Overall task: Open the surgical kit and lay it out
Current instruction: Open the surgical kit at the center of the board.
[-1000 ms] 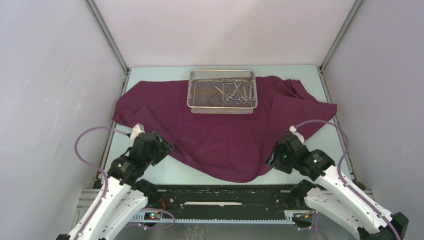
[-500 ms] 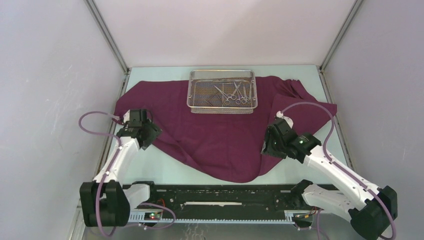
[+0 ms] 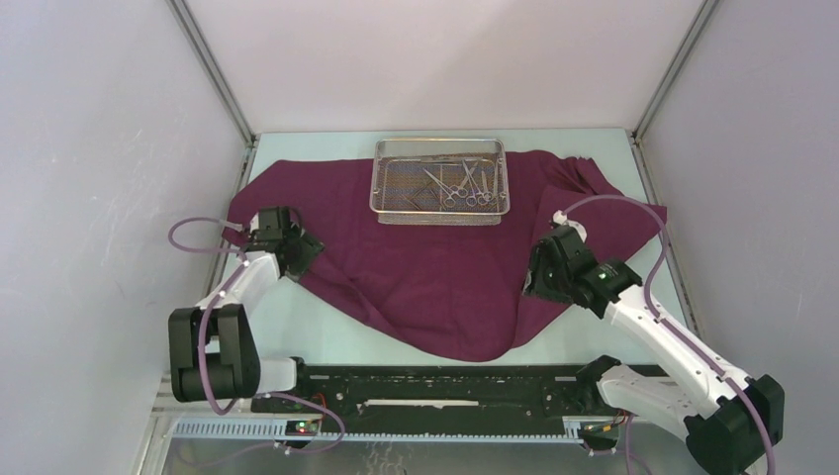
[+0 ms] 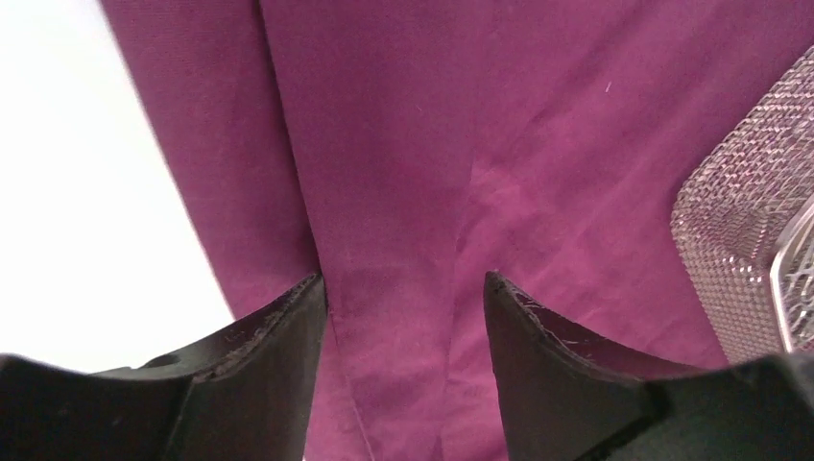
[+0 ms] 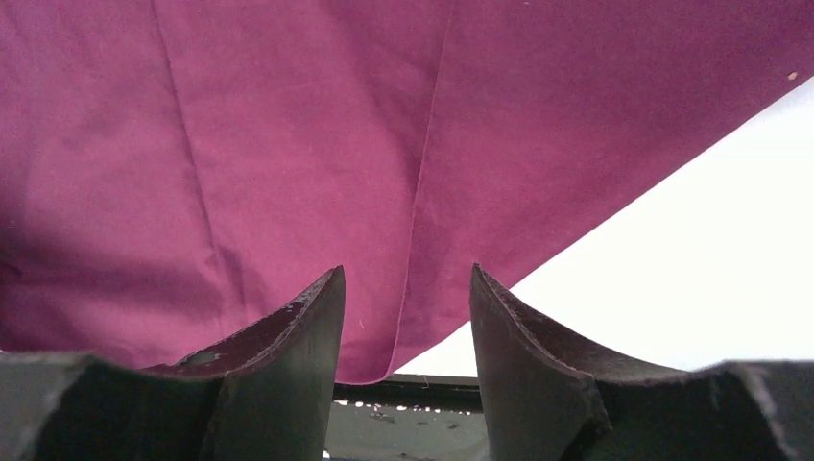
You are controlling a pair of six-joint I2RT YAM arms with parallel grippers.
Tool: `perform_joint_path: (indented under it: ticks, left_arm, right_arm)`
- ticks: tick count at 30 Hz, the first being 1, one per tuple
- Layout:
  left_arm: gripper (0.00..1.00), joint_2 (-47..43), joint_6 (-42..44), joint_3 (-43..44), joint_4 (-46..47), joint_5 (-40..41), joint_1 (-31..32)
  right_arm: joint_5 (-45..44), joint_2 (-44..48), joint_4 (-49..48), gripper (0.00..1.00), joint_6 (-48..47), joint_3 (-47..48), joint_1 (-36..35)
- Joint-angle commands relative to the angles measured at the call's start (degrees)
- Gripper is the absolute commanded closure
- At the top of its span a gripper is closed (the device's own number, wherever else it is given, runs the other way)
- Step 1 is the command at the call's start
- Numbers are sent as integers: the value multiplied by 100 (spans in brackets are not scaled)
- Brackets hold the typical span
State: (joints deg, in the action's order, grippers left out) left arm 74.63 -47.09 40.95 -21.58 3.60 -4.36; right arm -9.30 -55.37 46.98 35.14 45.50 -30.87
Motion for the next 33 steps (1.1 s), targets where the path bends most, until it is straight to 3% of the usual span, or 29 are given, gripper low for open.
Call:
perform_joint_path:
  ticks: [1,8,11,20,33]
  left_arm:
    - [36,206,-276,51,629,-261,-70]
    - [43,315,-463,-135,809,-80,-89]
    - [51,345,-485,-201,965,-88,-153]
    - [98,545,-167,-92,1040,-291,-306]
    - [100,-501,21,-387,621,-316,-305]
  right_arm:
    - [25,41,-229,41,-295,209,239]
    - [196,-124,-440,41,-413,208,574]
    - [222,-231,-562,41,-421,209,703]
    - [202,-1000,-1191,39,-340,335,1308]
    - [-291,-3169,-1523,36,-589,1802,1876]
